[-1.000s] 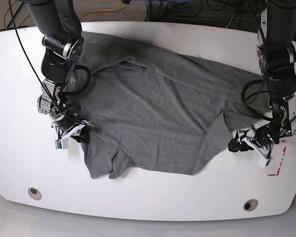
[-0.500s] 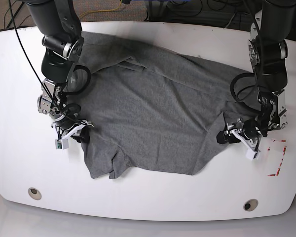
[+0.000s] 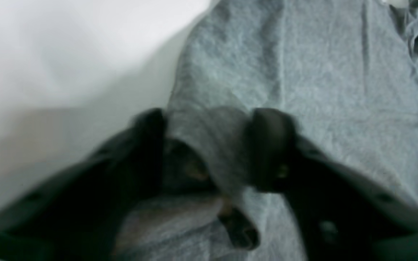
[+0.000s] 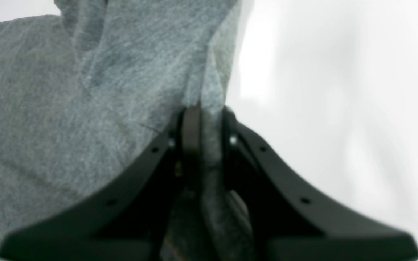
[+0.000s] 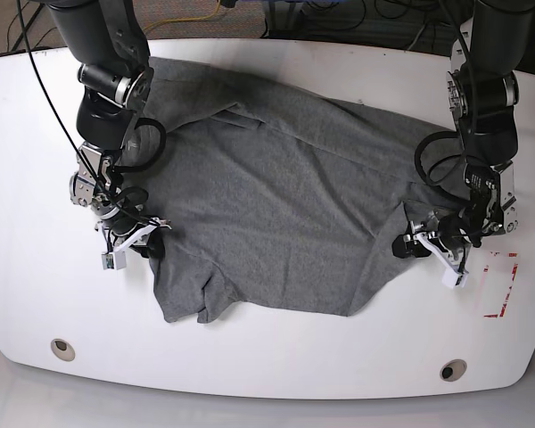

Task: Layout the t-shirt on the table in an organized manner, then fold the t-shirt properly
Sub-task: 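Reposition the left gripper along the hem toward the corner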

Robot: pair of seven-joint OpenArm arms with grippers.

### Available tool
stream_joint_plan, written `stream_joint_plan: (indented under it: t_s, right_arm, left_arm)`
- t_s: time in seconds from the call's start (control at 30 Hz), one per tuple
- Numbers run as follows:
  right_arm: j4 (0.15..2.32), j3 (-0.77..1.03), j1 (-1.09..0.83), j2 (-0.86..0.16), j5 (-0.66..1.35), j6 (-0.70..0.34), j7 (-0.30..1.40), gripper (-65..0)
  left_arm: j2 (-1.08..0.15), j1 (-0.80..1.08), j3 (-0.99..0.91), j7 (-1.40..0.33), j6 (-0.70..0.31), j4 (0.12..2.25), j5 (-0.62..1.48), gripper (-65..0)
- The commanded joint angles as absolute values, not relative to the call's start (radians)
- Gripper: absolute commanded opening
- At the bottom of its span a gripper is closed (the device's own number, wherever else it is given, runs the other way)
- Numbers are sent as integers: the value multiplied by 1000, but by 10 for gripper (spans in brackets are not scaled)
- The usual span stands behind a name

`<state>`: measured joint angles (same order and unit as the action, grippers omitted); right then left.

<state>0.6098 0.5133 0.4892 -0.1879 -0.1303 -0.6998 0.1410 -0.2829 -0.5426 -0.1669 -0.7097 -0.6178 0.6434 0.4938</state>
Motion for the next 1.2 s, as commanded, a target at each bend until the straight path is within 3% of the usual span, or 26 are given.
stream_joint_plan:
  t_s: [0.0,0.1,0.6,0.87,1.17]
  right_arm:
    - [618,512,504,-191,-151,-698,173,-561]
    - [618,512,504,-191,-151,-698,173,-561]
    - [618,512,504,-191,-151,-698,173,-561]
    - [618,512,504,-191,-153,-698,173,-561]
    - [618,512,504,-191,-153,-698,173,-561]
  left_arm:
    - [-294,-576,-168,-693,-622,661,510,-428]
    - [-295,-576,-168,-693,-621,661,510,-456]
    - [-295,-579,-168,-693,-622,661,512,-451]
    - [-297,-581,-168,-691,-622,662,512,-331]
    - [-297,-581,-168,-688,-622,662,512,-357]
